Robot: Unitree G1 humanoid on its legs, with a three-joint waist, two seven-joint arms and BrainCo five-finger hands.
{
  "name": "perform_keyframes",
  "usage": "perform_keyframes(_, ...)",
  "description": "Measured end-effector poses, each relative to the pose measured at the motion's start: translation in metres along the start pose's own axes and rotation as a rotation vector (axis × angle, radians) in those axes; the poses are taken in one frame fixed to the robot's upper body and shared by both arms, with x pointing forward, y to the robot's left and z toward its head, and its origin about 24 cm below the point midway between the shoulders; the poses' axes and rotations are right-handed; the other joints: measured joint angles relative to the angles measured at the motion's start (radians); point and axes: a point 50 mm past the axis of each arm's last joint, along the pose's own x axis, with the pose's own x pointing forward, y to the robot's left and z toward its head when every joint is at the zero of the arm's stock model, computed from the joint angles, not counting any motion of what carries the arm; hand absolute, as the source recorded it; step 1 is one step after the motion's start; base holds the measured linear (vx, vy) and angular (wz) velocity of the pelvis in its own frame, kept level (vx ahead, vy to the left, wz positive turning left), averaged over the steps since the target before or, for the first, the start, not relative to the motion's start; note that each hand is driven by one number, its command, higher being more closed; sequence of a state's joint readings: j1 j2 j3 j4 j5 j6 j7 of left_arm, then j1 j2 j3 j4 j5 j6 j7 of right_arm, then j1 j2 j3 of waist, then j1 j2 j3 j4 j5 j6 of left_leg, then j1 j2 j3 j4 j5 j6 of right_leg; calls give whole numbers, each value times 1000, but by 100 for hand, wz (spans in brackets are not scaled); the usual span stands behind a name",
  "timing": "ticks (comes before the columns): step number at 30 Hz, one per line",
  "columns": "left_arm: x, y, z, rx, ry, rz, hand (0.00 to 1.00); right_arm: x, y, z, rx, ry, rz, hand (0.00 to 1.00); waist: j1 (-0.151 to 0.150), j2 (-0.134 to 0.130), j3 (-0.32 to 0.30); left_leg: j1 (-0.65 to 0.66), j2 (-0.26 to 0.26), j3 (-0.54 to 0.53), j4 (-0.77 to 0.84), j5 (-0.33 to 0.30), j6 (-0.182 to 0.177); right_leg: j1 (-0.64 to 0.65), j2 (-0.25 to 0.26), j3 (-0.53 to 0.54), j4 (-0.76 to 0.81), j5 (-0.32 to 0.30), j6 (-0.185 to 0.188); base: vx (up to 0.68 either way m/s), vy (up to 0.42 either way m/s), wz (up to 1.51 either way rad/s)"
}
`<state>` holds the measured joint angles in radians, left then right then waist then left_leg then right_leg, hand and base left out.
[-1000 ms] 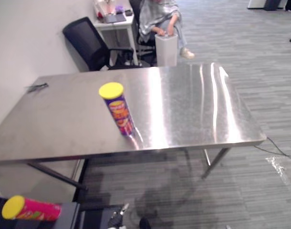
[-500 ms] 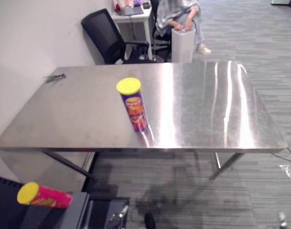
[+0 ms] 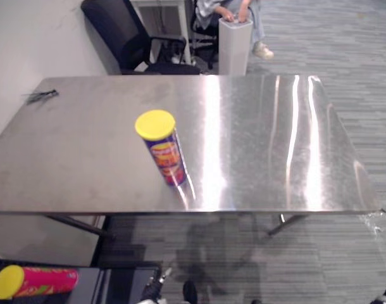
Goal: Put the gum and the chips on the shelf.
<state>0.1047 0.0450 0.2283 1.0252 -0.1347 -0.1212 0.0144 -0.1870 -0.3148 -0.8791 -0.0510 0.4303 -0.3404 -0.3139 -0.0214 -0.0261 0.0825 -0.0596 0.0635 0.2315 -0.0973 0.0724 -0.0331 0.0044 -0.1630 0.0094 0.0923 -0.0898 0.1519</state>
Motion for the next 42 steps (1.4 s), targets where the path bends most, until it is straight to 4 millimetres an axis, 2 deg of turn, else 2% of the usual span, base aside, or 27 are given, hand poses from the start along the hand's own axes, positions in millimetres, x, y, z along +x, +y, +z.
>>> perform_keyframes(2,0,0,0,12,-1,-6,0,-5,34,7,45,-27,189,0,0,0,0,-8,-1,-9,0,0,0,-2,-1,-1,-5,4,5,-9,0,8)
perform_keyframes(4,0,-1,1,32,-1,-19,0,-11,52,8,41,-30,315,0,4,0,0,-9,-2,-25,0,0,0,-2,-2,-3,-6,4,5,-20,0,9)
perform_keyframes(6,0,-2,1,55,-1,-40,0,-26,81,-1,69,27,500,0,19,0,0,-10,-3,-31,0,0,0,-3,-2,-3,-6,4,6,-56,7,3)
perform_keyframes(7,0,-3,1,66,-1,-44,0,-32,88,-4,77,48,549,0,24,0,0,-11,-3,-33,0,0,0,-3,-3,-3,-7,4,6,-72,8,1)
perform_keyframes(9,0,-4,2,103,-3,-56,0,-60,115,-17,113,151,739,0,27,2,-1,-24,-9,-52,0,3,-3,-4,-7,-9,-20,4,6,-79,8,9)
perform_keyframes(12,1,-6,4,109,-9,-63,0,-93,138,-27,149,254,929,0,45,4,0,-31,-14,-55,-6,13,-2,-6,-12,-11,-30,3,6,-106,8,0)
perform_keyframes(16,1,-6,5,112,-11,-65,0,-114,149,-31,174,311,1046,0,51,5,0,-49,-19,-81,-7,31,-12,-4,-13,-39,-42,-7,-6,-108,0,14)
perform_keyframes(18,2,-5,6,123,-15,-66,0,-124,152,-34,187,346,1086,0,53,0,0,-53,-28,-83,-7,44,-12,-1,-23,-55,-47,-34,4,-139,-19,15)
perform_keyframes(19,2,-6,5,133,-11,-71,0,-130,154,-38,186,373,1114,0,52,13,1,-57,-29,-97,-7,52,-14,-2,-16,-62,-42,-35,4,-117,-15,16)
perform_keyframes(22,1,-7,5,138,-11,-74,0,-149,155,-52,167,473,1156,0,55,17,-2,-60,-16,-107,-7,59,-16,-2,-4,-72,-40,-51,-1,-86,-14,9)
perform_keyframes(26,2,-5,8,145,-22,-72,0,-166,161,-54,194,525,1212,0,61,6,4,-64,-13,-108,-7,58,-16,-3,-1,-73,-42,-51,0,-1,-3,1)
perform_keyframes(32,3,-5,10,147,-28,-70,0,-174,172,-65,195,588,1195,0,72,1,4,-71,-23,-114,-3,63,-12,1,-10,-81,-44,-37,6,77,0,4)
perform_keyframes(42,4,-6,14,148,-36,-73,0,-190,202,-64,247,611,1250,0,85,-9,13,-60,-17,-128,-7,59,-18,18,-1,-90,-47,-37,5,8,-6,3)
